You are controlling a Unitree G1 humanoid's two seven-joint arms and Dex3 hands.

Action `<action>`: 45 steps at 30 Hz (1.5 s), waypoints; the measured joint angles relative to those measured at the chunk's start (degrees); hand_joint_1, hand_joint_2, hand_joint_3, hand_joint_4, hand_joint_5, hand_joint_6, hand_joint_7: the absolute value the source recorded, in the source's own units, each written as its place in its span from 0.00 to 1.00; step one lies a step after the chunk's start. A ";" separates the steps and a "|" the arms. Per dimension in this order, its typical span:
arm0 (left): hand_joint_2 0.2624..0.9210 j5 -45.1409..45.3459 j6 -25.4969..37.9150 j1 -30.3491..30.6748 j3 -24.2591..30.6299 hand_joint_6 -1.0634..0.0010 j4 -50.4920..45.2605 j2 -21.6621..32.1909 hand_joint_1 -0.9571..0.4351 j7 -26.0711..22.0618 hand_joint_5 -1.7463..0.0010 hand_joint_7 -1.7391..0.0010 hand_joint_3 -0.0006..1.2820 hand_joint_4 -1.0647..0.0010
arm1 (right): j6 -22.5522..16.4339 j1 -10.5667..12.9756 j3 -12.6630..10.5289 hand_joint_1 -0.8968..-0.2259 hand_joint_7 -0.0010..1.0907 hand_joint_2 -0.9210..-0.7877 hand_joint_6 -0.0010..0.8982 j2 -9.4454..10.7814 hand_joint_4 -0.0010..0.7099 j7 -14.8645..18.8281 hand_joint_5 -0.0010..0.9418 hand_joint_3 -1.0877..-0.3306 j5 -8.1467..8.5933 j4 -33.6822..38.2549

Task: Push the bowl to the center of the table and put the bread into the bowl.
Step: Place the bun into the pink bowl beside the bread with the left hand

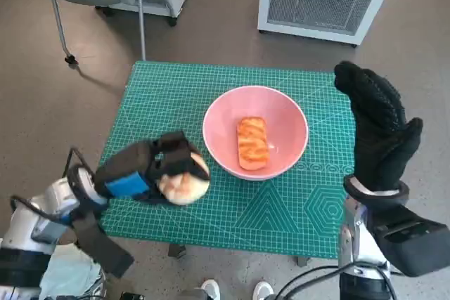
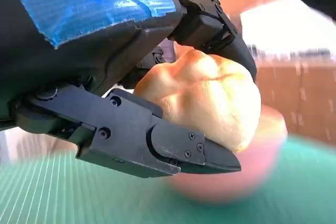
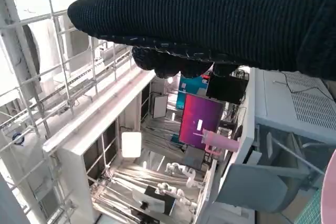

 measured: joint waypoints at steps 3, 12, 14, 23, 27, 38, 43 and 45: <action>1.00 -1.20 1.95 -2.87 0.49 0.43 -1.00 -1.45 0.69 -0.54 0.33 0.28 0.08 0.42 | -0.12 -0.06 -0.08 0.54 0.61 0.00 0.00 -0.06 0.45 0.09 0.02 0.38 0.08 0.12; 1.00 -0.87 5.68 -16.35 -1.08 0.42 1.21 -9.32 0.69 0.11 0.34 0.30 0.06 0.38 | -0.76 -0.99 -0.16 0.54 0.60 0.00 0.00 -0.12 0.46 0.35 0.02 0.38 0.06 1.07; 1.00 -0.25 6.30 -19.62 -2.29 0.40 3.15 -11.47 0.69 0.62 0.35 0.31 0.05 0.36 | -0.82 -1.06 -0.13 0.54 0.60 0.00 0.00 -0.13 0.46 0.47 0.02 0.38 0.06 1.27; 1.00 1.27 9.02 -29.50 -9.43 0.41 14.81 -17.74 0.69 -3.07 0.34 0.31 0.06 0.39 | -1.02 -1.19 -0.08 0.54 0.60 0.00 0.00 -0.23 0.45 0.94 0.02 0.38 0.12 1.70; 0.97 1.23 13.22 -31.94 -12.26 0.60 19.85 -19.55 0.67 -9.48 0.44 0.40 0.14 0.64 | -1.13 -1.16 -0.15 0.54 0.60 0.00 0.00 -0.46 0.46 1.07 0.02 0.38 0.36 1.67; 0.95 -0.69 36.23 -32.10 -15.07 0.77 16.85 -20.70 0.51 -35.27 0.99 0.94 0.01 0.92 | -1.82 -1.13 -0.50 0.53 0.60 0.00 0.00 -0.72 0.46 1.06 0.02 0.39 0.92 1.50; 0.95 -3.86 39.02 -31.92 -14.84 0.74 14.21 -20.86 0.47 -39.51 0.99 0.94 0.01 0.91 | -1.88 -1.14 -0.80 0.52 0.60 0.00 0.00 -0.77 0.46 1.04 0.02 0.39 0.96 1.52; 0.96 -4.55 37.84 -31.74 -14.69 0.73 14.19 -20.87 0.45 -38.77 0.99 0.95 0.01 0.91 | -1.88 -1.15 -0.81 0.52 0.60 0.00 0.00 -0.76 0.46 1.04 0.02 0.39 0.97 1.55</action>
